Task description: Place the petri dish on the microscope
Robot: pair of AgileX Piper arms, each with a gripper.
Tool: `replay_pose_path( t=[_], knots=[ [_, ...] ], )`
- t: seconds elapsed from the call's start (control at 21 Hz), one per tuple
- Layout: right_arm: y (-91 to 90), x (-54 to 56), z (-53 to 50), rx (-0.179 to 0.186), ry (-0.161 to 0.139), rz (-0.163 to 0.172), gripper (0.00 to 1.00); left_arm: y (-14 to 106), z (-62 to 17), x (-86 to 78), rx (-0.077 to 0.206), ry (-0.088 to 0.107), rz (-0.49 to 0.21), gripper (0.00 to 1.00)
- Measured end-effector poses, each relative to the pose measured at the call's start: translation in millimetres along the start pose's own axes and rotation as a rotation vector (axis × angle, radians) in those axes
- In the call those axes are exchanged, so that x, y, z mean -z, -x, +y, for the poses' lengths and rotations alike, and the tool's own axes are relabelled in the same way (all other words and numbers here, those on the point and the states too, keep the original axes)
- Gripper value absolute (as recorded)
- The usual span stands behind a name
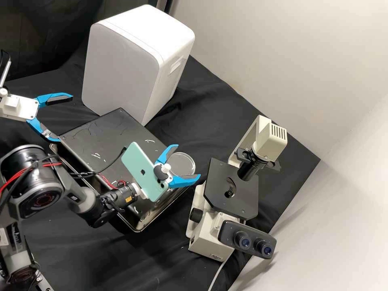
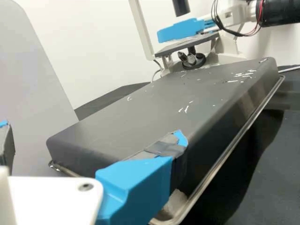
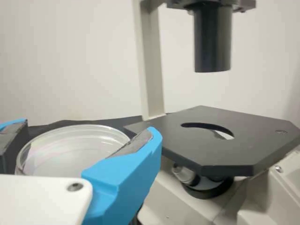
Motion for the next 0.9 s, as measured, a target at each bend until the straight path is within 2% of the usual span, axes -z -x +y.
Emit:
replay_pose_path(
  t=[0.05, 0.1, 0.33, 0.48, 0.71, 0.9],
  knots=[
    [-5.0, -4.0, 1.3, -0.006, 0.001, -0.009, 0.00, 0.0, 0.1, 0.2, -0.001, 0.002, 0.001, 1.00],
    [-8.7, -7.8, 2.6, -0.013, 0.002, -0.018, 0.00, 0.0, 0.1, 0.0, -0.001, 0.013, -0.001, 1.00],
    [-23.6, -23.1, 14.9, -0.060, 0.010, -0.051, 0.00, -1.3, 1.4, 0.7, -0.007, 0.017, -0.001, 1.00],
    [-27.1, -28.8, 25.5, -0.090, 0.017, -0.071, 0.00, -1.7, -0.1, 0.8, 0.000, 0.020, -0.001, 1.00],
    [-34.2, -35.5, 42.7, -0.143, 0.025, -0.085, 0.00, -2.0, -0.9, 0.8, 0.003, 0.022, -0.002, 1.00],
    [-40.8, -45.0, 43.1, -0.133, 0.023, -0.121, 0.00, -2.0, -0.9, 0.8, 0.003, 0.022, -0.002, 1.00]
  ],
)
